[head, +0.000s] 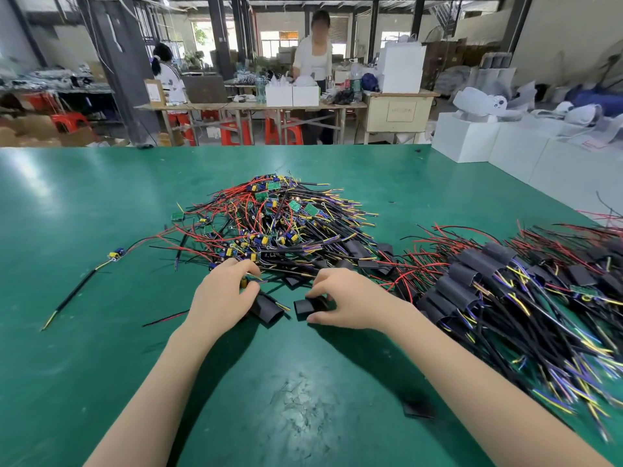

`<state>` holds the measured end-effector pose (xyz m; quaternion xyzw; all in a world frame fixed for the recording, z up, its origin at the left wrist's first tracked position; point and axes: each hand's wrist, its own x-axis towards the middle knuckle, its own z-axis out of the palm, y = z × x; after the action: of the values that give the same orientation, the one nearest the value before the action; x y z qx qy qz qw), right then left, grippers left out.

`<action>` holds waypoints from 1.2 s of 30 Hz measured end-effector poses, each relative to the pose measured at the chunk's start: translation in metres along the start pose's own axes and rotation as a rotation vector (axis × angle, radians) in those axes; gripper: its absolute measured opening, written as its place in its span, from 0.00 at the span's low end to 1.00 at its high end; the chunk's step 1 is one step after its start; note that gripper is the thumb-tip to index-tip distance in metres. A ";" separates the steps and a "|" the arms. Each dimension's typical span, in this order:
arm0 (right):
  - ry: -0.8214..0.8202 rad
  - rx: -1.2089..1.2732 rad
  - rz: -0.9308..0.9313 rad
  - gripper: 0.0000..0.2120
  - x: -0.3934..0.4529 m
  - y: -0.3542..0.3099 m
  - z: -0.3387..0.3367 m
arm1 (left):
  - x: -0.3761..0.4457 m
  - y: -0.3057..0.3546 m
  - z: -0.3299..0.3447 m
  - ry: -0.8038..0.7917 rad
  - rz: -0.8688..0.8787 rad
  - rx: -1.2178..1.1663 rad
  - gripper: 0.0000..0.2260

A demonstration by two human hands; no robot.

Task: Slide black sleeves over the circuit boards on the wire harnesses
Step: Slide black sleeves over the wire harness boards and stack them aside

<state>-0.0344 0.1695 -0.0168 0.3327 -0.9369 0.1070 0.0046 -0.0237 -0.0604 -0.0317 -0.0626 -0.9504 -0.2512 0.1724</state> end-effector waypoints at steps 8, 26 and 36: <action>0.058 0.044 -0.035 0.18 -0.015 0.000 0.005 | -0.001 0.003 -0.002 0.062 0.057 0.094 0.02; 0.150 0.010 -0.022 0.12 -0.051 0.015 -0.001 | 0.002 0.018 0.000 -0.034 0.075 -1.091 0.05; 0.583 0.211 0.175 0.08 -0.066 0.033 -0.025 | 0.004 0.007 -0.016 -0.089 0.015 -1.284 0.09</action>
<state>-0.0053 0.2409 -0.0041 0.2047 -0.9050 0.2944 0.2290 -0.0213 -0.0618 -0.0139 -0.1704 -0.6164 -0.7662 0.0628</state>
